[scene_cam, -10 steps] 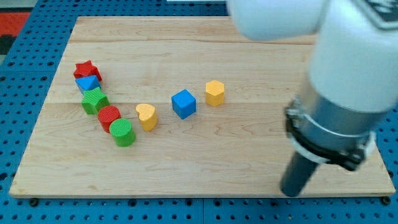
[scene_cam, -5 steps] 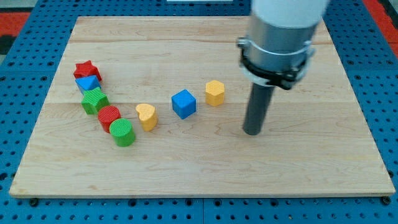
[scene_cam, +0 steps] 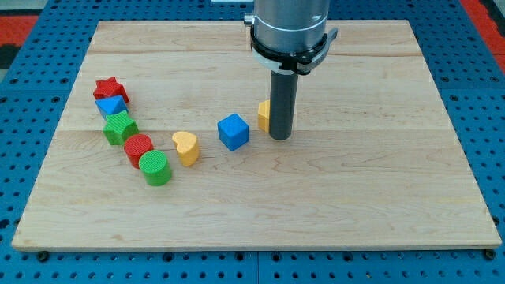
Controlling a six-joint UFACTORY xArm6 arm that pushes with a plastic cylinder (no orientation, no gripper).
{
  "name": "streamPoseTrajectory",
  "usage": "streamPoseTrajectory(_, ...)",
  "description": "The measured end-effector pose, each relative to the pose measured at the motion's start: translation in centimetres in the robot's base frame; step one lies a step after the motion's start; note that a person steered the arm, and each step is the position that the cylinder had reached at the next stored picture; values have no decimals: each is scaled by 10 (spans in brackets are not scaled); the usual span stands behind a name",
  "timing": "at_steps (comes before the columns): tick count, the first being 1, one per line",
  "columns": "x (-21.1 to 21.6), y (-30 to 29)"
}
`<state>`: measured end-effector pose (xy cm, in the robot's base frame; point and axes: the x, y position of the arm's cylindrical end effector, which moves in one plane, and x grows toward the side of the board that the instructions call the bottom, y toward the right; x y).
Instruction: Move the yellow hexagon to the center
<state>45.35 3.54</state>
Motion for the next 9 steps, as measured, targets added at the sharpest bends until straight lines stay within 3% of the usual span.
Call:
streamPoseTrajectory(3,-14,23)
streamPoseTrajectory(9,-42,6)
